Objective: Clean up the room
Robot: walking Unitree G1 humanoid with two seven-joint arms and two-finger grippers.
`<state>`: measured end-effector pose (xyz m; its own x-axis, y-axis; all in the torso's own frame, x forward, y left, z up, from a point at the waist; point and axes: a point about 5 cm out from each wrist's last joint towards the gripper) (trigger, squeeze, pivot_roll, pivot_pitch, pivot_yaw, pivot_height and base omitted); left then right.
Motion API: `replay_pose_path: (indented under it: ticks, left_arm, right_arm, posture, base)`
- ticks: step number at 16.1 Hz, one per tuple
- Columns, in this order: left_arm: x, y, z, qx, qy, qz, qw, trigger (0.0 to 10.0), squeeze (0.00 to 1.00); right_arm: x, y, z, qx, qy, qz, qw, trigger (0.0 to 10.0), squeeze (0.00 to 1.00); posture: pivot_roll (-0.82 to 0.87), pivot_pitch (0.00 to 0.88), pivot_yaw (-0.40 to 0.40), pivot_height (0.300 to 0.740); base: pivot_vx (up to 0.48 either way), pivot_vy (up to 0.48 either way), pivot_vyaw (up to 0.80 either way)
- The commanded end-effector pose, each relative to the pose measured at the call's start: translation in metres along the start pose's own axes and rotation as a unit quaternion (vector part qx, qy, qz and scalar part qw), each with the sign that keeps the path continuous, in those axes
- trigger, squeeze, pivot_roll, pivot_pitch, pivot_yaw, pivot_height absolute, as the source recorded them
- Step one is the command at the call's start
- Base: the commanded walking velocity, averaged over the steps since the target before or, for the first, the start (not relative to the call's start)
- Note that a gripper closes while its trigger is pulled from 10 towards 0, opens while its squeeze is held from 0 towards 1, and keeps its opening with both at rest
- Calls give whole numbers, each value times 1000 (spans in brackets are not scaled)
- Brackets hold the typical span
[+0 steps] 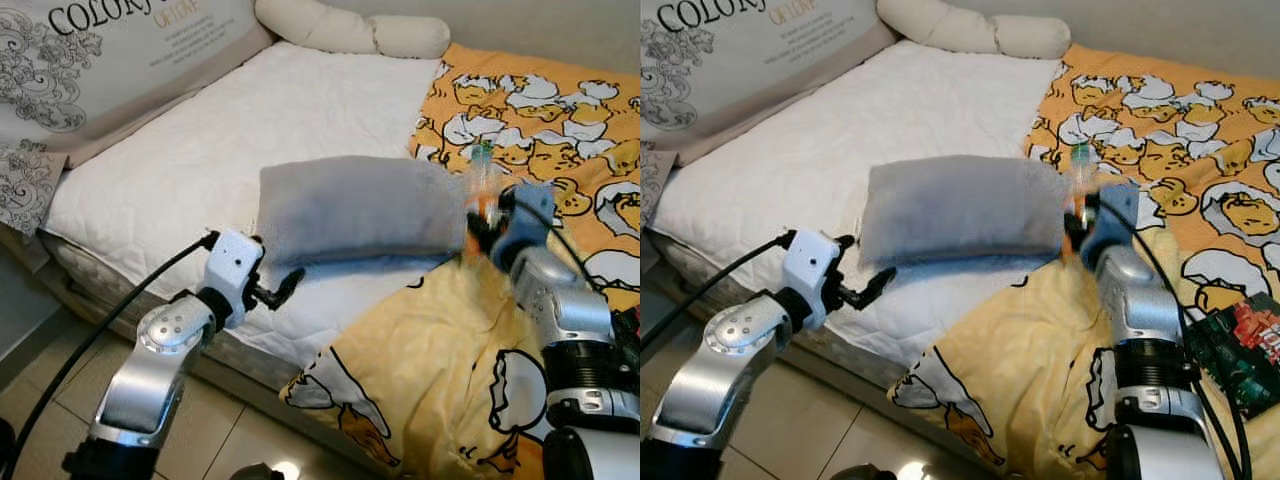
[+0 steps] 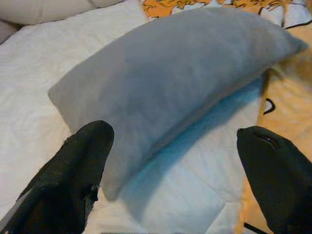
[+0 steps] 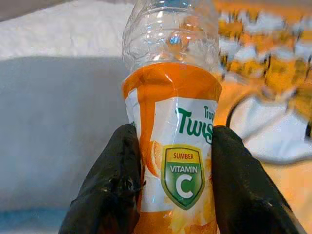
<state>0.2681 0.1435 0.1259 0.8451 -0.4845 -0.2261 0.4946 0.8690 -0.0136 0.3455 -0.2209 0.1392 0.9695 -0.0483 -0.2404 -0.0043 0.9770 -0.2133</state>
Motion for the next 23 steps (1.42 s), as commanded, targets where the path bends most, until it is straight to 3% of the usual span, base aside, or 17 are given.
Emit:
replay_pose_path:
  ticks: [1, 2, 4, 7, 9, 12, 16, 19, 23]
  left_arm:
    - [-3, -3, -1, 6, 4, 5, 1000, 10000, 0]
    - [-4, -2, -2, 7, 6, 10, 1000, 10000, 0]
    - [-5, 5, -2, -2, 1, 39, 999, 10000, 0]
    - [-4, 12, -5, 7, -1, 82, 997, 10000, 0]
    - [-5, 17, -2, -4, -17, 126, 992, 10000, 0]
    - [-9, 22, -6, 25, -7, 141, 990, 10000, 0]
    - [-5, 23, -4, -3, -18, 166, 986, 10000, 0]
    - [-2, 29, 2, 6, -24, 172, 985, 10000, 0]
    - [2, 33, 0, -1, -20, 182, 983, 10000, 0]
  right_arm:
    - [-1, 7, -11, -22, 35, -2, 999, 10000, 0]
    - [-3, 3, -21, -19, 59, -23, 998, 10000, 0]
    - [-7, 4, -22, 1, 32, -28, 999, 10000, 0]
    - [-18, 41, -7, 24, -44, 55, 997, 10000, 0]
    - [-23, 60, -11, 69, -52, 58, 995, 10000, 0]
    - [-32, 89, -25, 73, -50, 72, 993, 10000, 0]
    - [-33, 86, -26, 60, -61, 66, 994, 10000, 0]
    - [-30, 96, -23, 105, -57, 80, 990, 10000, 0]
    - [-26, 96, -25, 87, -52, 92, 991, 10000, 0]
  posture:
    - [-32, 0, 24, 740]
    - [-30, 0, 22, 740]
    - [-44, 0, 32, 740]
    - [-50, 0, 39, 740]
    - [-45, 0, 36, 740]
    - [-22, 0, 19, 740]
    - [-15, 0, 29, 740]
    - [-17, 0, 33, 740]
    - [-27, 0, 28, 740]
  base:
    - [0, 0, 0]
    - [0, 0, 0]
    - [0, 0, 0]
    - [0, 0, 685]
    - [0, 0, 800]
    - [0, 0, 800]
    - [0, 0, 800]
    - [0, 0, 800]
    - [0, 0, 800]
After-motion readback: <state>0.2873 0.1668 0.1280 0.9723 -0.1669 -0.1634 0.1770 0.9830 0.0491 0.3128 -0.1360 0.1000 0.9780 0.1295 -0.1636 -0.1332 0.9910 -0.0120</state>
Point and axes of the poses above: a point about 5 cm out from each wrist's last joint towards the gripper, its own x axis pointing out of the wrist towards the gripper, its own z axis along the axis of the wrist's last joint, y = z × x, and after that the axes turned 11 degrees about -x, right-handed
